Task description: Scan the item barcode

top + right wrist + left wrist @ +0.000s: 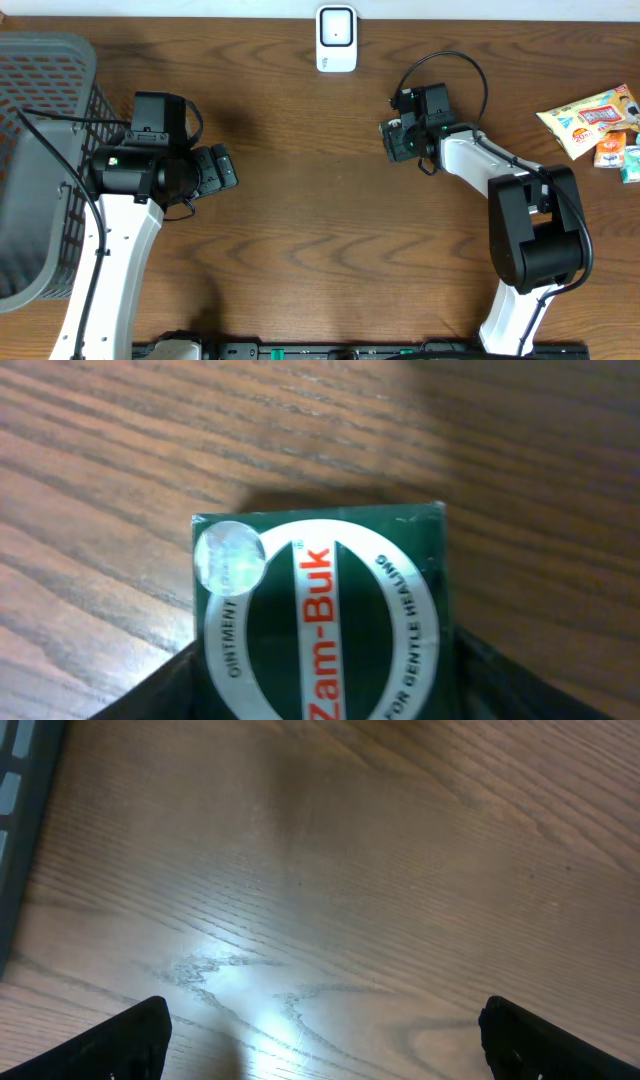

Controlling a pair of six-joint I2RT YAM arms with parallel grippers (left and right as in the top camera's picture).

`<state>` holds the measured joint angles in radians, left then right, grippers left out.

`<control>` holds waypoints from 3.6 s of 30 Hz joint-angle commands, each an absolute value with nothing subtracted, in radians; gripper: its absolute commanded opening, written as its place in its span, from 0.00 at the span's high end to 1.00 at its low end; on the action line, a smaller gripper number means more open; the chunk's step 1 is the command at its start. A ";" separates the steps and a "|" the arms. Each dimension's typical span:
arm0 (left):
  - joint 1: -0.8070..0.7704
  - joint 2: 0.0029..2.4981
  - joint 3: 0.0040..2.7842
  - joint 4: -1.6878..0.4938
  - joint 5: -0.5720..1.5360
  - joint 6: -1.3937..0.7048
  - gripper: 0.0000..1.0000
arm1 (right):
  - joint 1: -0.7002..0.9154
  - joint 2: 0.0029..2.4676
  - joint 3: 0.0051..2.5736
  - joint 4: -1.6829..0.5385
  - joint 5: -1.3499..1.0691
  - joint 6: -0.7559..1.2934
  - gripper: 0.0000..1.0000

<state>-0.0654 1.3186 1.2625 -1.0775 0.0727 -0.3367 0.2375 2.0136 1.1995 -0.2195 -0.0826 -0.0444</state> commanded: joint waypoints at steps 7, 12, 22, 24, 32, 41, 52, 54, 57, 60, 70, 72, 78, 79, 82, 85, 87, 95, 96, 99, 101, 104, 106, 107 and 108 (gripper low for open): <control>-0.060 1.319 1.263 -1.083 0.070 -0.335 0.02 | 0.237 2.014 1.182 -0.214 -0.089 0.012 0.46; -0.060 1.319 1.263 -1.083 0.070 -0.335 0.02 | 0.237 2.003 1.184 -0.219 -0.154 0.050 0.48; -0.060 1.319 1.263 -1.083 0.070 -0.335 0.02 | 0.235 1.891 1.184 -0.213 -0.472 0.112 0.47; -0.060 1.319 1.263 -1.083 0.070 -0.335 0.02 | 0.235 1.865 1.184 -0.205 -0.580 0.120 0.46; -0.060 1.319 1.263 -1.083 0.070 -0.335 0.02 | 0.230 1.822 1.184 -0.134 -0.900 0.293 0.48; -0.060 1.319 1.263 -1.083 0.070 -0.335 0.02 | 0.219 1.822 1.184 -0.083 -1.177 0.451 0.48; -0.060 1.319 1.263 -1.083 0.070 -0.335 0.02 | 0.188 1.822 1.184 -0.033 -1.376 0.493 0.49; -0.060 1.319 1.263 -1.083 0.070 -0.335 0.02 | 0.187 1.822 1.184 -0.027 -1.376 0.469 0.49; -0.060 1.319 1.263 -1.083 0.070 -0.335 0.02 | 0.187 1.822 1.184 -0.011 -1.380 0.436 0.50; -0.060 1.319 1.263 -1.083 0.070 -0.335 0.02 | 0.187 1.822 1.184 -0.007 -1.380 0.364 0.50; -0.060 1.319 1.263 -1.083 0.070 -0.335 0.02 | 0.187 1.822 1.184 -0.007 -1.348 0.201 0.53; -0.060 1.319 1.263 -1.083 0.070 -0.335 0.02 | 0.187 1.822 1.184 -0.007 -1.345 0.201 0.53; -0.060 1.319 1.263 -1.083 0.070 -0.335 0.02 | 0.188 1.822 1.184 -0.007 -1.345 0.201 0.52; -0.060 1.319 1.263 -1.083 0.070 -0.335 0.02 | 0.188 1.822 1.184 -0.007 -1.345 0.201 0.52; -0.060 1.319 1.263 -1.083 0.070 -0.335 0.02 | 0.188 1.822 1.184 -0.007 -1.345 0.201 0.53; -0.060 1.319 1.263 -1.083 0.070 -0.335 0.02 | 0.188 1.822 1.184 -0.007 -1.345 0.201 0.52; -0.060 1.319 1.263 -1.083 0.070 -0.335 0.02 | 0.188 1.822 1.184 -0.008 -1.345 0.201 0.53; -0.060 1.319 1.263 -1.083 0.070 -0.335 0.02 | 0.189 1.822 1.184 -0.008 -1.341 0.201 0.53; -0.060 1.319 1.263 -1.083 0.070 -0.335 0.02 | 0.189 1.822 1.184 -0.008 -1.331 0.201 0.54; -0.060 1.319 1.263 -1.083 0.070 -0.335 0.02 | 0.189 1.822 1.184 -0.017 -1.285 0.201 0.56; -0.060 1.319 1.263 -1.083 0.070 -0.335 0.02 | 0.189 1.822 1.184 -0.019 -1.262 0.201 0.57; -0.060 1.319 1.263 -1.083 0.070 -0.335 0.02 | 0.190 1.822 1.184 -0.020 -1.235 0.201 0.57; -0.060 1.319 1.263 -1.083 0.070 -0.335 0.02 | 0.192 1.822 1.184 -0.029 -1.206 0.201 0.57; -0.060 1.319 1.263 -1.083 0.070 -0.335 0.02 | 0.194 1.822 1.184 -0.041 -1.182 0.201 0.57; -0.060 1.319 1.263 -1.083 0.070 -0.335 0.02 | 0.195 1.822 1.184 -0.057 -1.147 0.200 0.57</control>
<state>-0.0654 1.3186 1.2625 -1.0779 0.0727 -0.3367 0.1913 1.8362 1.1831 -0.0360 -1.2255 0.2214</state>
